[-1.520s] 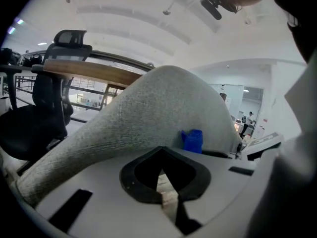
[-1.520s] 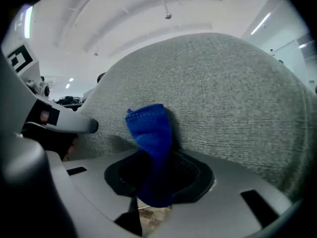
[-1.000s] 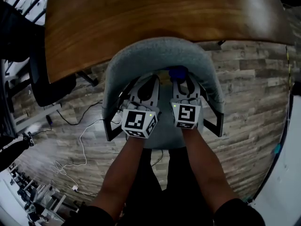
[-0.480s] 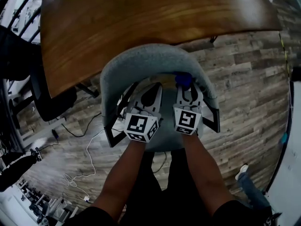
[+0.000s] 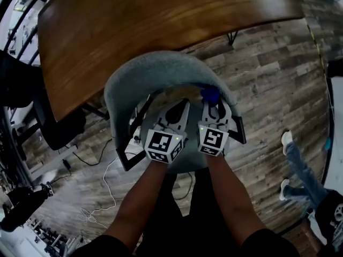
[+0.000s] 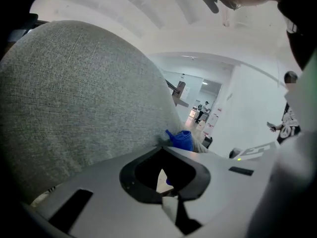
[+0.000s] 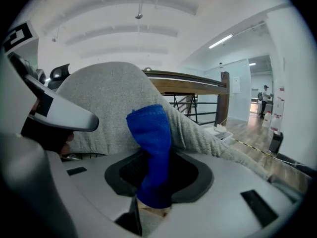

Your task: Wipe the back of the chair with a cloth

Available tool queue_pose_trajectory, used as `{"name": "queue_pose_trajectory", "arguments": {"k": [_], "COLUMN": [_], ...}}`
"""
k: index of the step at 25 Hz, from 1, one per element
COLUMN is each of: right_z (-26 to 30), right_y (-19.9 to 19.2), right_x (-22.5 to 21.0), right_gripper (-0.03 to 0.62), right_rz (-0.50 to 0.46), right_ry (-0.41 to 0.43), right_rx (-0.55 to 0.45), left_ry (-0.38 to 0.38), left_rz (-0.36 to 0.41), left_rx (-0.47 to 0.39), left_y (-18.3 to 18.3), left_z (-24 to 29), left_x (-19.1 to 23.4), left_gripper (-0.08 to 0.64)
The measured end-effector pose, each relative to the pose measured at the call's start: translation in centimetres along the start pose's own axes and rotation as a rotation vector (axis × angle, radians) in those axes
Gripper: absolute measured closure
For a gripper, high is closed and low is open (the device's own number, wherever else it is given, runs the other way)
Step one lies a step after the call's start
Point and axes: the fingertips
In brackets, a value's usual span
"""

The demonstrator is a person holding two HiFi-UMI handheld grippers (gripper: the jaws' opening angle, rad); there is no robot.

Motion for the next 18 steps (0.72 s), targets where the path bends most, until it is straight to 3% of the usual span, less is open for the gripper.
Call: {"name": "queue_pose_trajectory", "arguments": {"k": [6, 11, 15, 18], "right_z": [-1.6, -2.5, -3.3, -4.5], "right_y": [-0.8, -1.1, -0.5, 1.0], "right_x": [-1.2, -1.6, -1.3, -0.2], "right_gripper": [0.476, 0.476, 0.476, 0.476], "right_rz": [0.042, 0.071, 0.050, -0.015], "right_ry": [-0.070, -0.091, -0.072, -0.011], "right_rx": [0.003, 0.000, 0.003, 0.004], "left_ry": [-0.035, -0.063, -0.054, -0.038], "left_rz": [0.018, 0.083, 0.080, 0.076], "left_rx": [0.021, 0.032, 0.017, 0.009], "left_y": [-1.0, -1.3, -0.9, -0.2], "left_z": [-0.6, -1.1, -1.9, -3.2], "left_x": [-1.2, -2.2, -2.2, -2.0], "left_gripper": [0.561, 0.561, 0.561, 0.561]}}
Point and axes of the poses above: the fingertips, and each gripper's own axes: z forward along the fingers, x to its left, y out of its top, and after that the axes turned 5 degrees about y, right-handed
